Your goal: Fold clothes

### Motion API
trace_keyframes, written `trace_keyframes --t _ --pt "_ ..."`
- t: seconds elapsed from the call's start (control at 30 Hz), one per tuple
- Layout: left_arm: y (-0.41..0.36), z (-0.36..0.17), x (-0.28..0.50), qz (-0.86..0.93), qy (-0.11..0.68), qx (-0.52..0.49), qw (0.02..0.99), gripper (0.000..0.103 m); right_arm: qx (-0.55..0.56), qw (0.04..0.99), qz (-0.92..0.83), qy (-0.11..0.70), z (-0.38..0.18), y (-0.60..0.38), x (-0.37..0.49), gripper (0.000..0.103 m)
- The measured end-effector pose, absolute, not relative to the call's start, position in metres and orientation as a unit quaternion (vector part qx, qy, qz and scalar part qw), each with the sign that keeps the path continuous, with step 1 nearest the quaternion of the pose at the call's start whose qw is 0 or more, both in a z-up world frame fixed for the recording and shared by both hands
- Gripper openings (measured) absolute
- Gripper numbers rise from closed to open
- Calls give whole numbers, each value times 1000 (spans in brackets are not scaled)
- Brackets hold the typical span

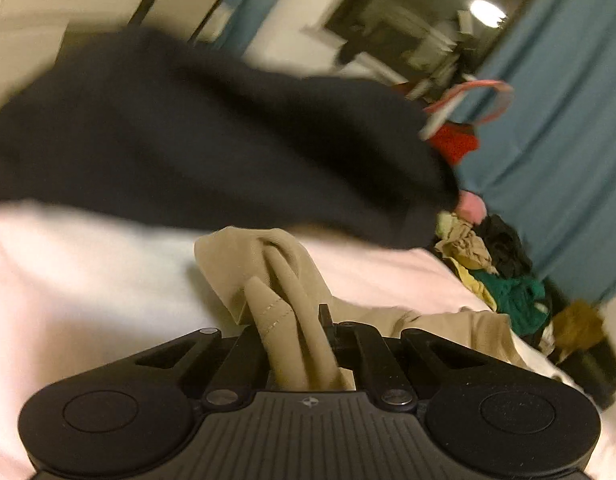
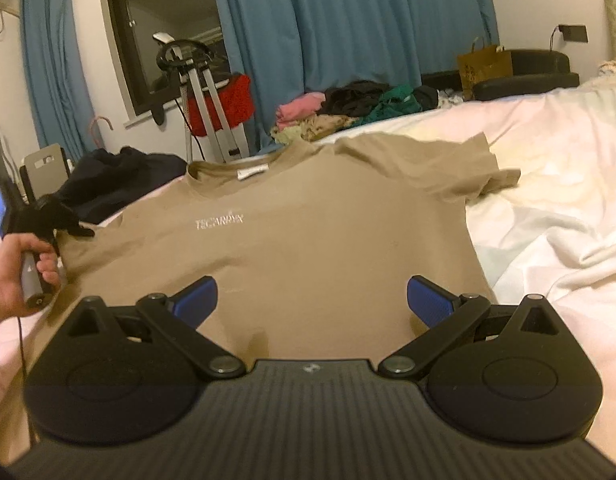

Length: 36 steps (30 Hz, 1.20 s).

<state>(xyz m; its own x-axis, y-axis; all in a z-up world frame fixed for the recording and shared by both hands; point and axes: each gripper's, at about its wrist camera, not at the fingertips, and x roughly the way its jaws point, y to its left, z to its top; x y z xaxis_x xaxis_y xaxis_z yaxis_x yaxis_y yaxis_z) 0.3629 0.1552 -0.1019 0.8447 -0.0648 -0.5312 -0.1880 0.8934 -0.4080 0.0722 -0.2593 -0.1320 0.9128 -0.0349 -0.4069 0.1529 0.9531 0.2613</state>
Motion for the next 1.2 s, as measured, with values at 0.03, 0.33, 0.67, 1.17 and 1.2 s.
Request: trace_keyframes --t 0.03,0.33,0.67,1.17,1.2 --pt "143 -91 361 33 273 -204 940 6 147 968 -48 200 -130 -260 71 103" --pt "16 -5 353 20 258 1 966 5 171 966 -38 191 -118 -270 56 103" --pt "-146 -59 368 -61 308 76 946 5 200 959 -53 195 -128 -290 60 103" --pt "-49 -87 274 -172 395 25 902 75 201 957 -43 203 -144 -294 78 103" --pt "-31 -86 255 -176 412 18 894 76 200 958 -41 200 -141 -293 77 103"
